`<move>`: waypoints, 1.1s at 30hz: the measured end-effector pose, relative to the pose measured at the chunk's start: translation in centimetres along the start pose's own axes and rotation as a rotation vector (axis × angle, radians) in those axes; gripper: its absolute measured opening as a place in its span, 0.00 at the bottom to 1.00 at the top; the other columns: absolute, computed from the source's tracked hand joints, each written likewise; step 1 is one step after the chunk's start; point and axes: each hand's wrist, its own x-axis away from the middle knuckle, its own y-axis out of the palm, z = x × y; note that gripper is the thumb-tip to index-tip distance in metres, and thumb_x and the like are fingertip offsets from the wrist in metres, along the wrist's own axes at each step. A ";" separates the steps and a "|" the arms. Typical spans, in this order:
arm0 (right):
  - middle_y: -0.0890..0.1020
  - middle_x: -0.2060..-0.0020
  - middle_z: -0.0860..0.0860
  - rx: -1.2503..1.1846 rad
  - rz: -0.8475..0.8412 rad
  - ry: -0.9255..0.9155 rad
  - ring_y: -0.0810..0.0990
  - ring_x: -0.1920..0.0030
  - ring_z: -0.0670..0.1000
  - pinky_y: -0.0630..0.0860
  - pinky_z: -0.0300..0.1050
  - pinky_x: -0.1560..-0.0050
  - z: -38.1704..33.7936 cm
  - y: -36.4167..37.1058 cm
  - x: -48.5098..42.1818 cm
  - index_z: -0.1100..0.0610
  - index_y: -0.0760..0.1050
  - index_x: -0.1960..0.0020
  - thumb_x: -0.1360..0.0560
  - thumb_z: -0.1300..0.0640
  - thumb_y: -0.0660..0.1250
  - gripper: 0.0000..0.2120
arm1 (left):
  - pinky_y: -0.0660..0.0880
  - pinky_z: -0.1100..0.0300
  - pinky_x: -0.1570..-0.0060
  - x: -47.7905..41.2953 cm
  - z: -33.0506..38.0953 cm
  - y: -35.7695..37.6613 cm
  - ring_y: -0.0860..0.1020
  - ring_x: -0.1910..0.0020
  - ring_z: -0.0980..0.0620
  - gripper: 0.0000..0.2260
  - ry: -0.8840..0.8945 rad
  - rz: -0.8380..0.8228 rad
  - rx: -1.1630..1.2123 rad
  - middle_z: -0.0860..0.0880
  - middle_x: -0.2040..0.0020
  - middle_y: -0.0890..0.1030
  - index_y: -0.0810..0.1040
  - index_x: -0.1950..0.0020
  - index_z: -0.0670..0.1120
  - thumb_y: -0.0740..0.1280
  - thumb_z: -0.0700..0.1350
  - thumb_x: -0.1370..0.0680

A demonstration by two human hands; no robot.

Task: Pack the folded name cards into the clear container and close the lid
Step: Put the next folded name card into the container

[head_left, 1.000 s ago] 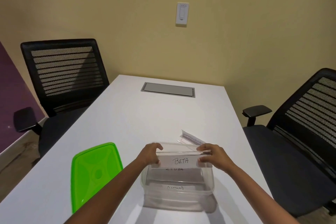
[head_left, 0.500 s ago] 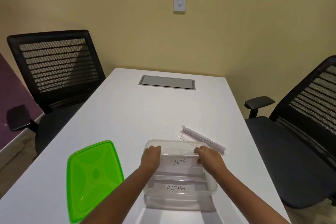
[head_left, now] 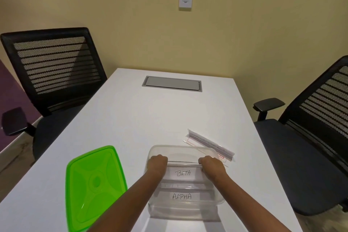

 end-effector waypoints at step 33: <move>0.82 0.49 0.51 -0.522 0.333 0.213 0.80 0.48 0.55 0.74 0.45 0.52 3.7 -3.4 4.0 0.55 0.79 0.47 0.25 0.61 0.58 0.12 | 0.66 0.64 0.85 2.1 5.8 -1.6 0.76 0.79 0.54 0.08 0.163 0.513 0.159 0.52 0.75 0.79 0.79 0.74 0.50 0.78 0.43 0.45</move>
